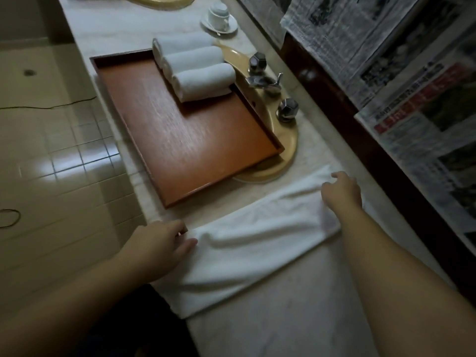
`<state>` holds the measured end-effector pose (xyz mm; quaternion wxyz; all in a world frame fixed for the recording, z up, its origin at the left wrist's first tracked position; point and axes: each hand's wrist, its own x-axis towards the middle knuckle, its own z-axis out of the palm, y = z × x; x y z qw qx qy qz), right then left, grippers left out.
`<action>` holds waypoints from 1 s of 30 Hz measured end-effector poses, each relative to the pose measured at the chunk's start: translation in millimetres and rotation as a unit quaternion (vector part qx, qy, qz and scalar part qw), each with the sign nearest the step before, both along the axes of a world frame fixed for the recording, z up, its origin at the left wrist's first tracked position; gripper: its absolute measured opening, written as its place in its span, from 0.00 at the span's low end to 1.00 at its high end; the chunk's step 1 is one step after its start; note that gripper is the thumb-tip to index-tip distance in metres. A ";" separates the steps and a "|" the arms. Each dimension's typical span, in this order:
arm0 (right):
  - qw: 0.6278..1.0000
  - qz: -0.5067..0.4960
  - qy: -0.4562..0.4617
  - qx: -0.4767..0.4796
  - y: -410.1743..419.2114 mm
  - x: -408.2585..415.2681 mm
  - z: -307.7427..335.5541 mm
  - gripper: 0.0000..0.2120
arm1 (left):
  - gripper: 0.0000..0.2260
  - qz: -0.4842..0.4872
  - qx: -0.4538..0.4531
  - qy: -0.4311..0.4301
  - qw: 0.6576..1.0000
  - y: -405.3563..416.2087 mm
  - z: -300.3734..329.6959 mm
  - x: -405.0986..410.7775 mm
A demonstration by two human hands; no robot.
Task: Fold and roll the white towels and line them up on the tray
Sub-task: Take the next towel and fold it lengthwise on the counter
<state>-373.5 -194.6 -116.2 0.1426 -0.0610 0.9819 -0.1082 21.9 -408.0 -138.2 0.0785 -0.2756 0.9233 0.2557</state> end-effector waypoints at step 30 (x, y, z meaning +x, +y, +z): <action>0.994 0.032 0.034 -0.096 28.0 -85.2 -40.0 0.12 | 0.08 0.167 -0.105 0.017 0.980 40.1 -23.1 -29.8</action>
